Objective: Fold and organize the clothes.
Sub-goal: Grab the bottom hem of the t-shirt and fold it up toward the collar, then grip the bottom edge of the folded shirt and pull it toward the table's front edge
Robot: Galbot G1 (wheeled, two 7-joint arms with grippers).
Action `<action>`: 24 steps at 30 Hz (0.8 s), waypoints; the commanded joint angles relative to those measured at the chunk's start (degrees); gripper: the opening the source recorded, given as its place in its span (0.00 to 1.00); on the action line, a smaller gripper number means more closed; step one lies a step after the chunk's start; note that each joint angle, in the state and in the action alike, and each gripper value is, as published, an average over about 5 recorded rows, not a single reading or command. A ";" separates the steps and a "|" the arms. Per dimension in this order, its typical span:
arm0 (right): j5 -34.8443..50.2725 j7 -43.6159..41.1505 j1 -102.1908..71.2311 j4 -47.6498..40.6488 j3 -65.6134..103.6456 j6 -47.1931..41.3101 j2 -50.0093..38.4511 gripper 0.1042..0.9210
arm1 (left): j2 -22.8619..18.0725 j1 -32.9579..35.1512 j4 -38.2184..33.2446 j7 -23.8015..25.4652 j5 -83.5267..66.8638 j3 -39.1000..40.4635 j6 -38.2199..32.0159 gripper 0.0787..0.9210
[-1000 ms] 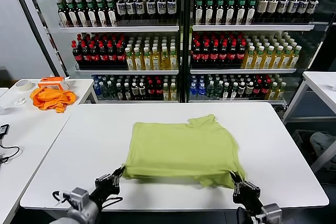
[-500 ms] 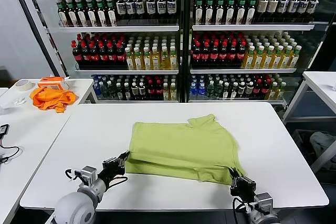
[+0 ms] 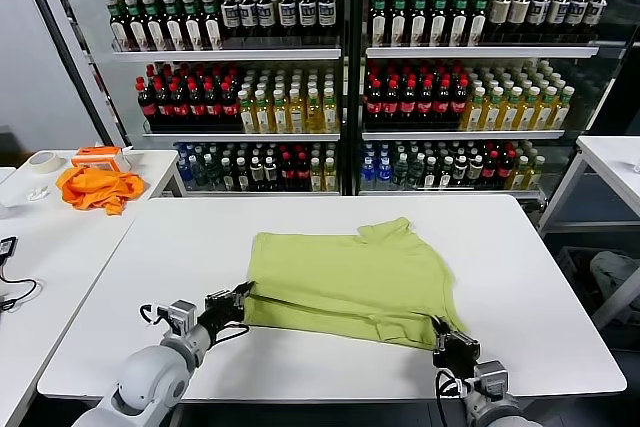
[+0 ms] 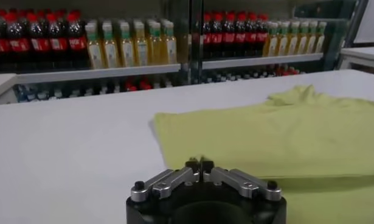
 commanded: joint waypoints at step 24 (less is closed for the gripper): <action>6.59 3.84 -2.61 3.21 2.47 -7.14 0.07 0.88 | -0.03 7.80 -6.62 -2.43 -1.93 -1.28 3.11 0.88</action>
